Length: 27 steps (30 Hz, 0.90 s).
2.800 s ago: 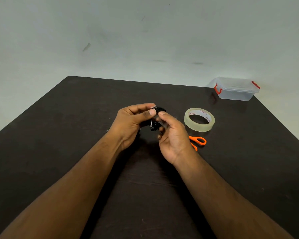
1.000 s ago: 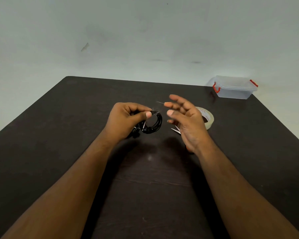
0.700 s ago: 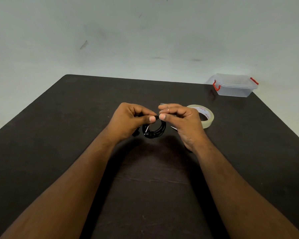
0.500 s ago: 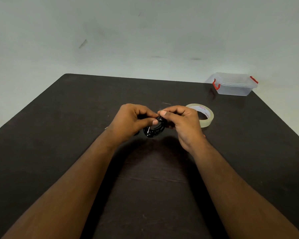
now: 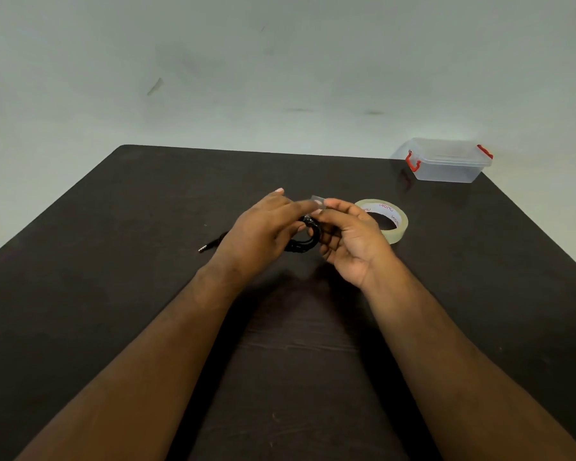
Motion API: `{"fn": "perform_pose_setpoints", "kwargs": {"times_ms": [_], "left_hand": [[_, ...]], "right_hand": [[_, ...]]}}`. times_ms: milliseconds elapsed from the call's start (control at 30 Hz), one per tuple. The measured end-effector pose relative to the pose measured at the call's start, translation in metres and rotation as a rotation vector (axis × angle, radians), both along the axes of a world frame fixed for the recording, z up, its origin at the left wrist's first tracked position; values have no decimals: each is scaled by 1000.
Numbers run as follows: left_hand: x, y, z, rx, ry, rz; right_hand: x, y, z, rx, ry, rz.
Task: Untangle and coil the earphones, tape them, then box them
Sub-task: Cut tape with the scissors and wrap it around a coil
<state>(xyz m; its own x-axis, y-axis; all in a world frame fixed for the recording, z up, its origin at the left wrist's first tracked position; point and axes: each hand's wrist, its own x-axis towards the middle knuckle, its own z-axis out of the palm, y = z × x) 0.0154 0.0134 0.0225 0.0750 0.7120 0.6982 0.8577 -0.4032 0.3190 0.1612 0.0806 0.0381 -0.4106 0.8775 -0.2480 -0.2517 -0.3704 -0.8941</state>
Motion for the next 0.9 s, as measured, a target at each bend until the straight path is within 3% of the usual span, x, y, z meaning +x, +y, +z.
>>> {"fn": "perform_pose_setpoints", "kwargs": {"times_ms": [133,300,367,533,700,767,900], "left_hand": [[-1,6,-8,55,103,57],[-10,5,-6,46,38,152],[-9,3,-4,36,14,168],[-6,3,-3,-33,19,184],[2,-2,4,-134,-74,159],[6,-5,8,-206,-214,174],[9,-8,15,-371,-686,99]], "right_hand": [[2,3,-2,-114,16,120],[9,9,1,-137,185,255],[5,5,0,21,153,210],[-8,-2,-10,622,-202,-74],[-7,-4,-12,1118,-378,-166],[-6,-5,-13,1254,-431,-188],[-4,-1,-14,1418,-459,-216]]}}
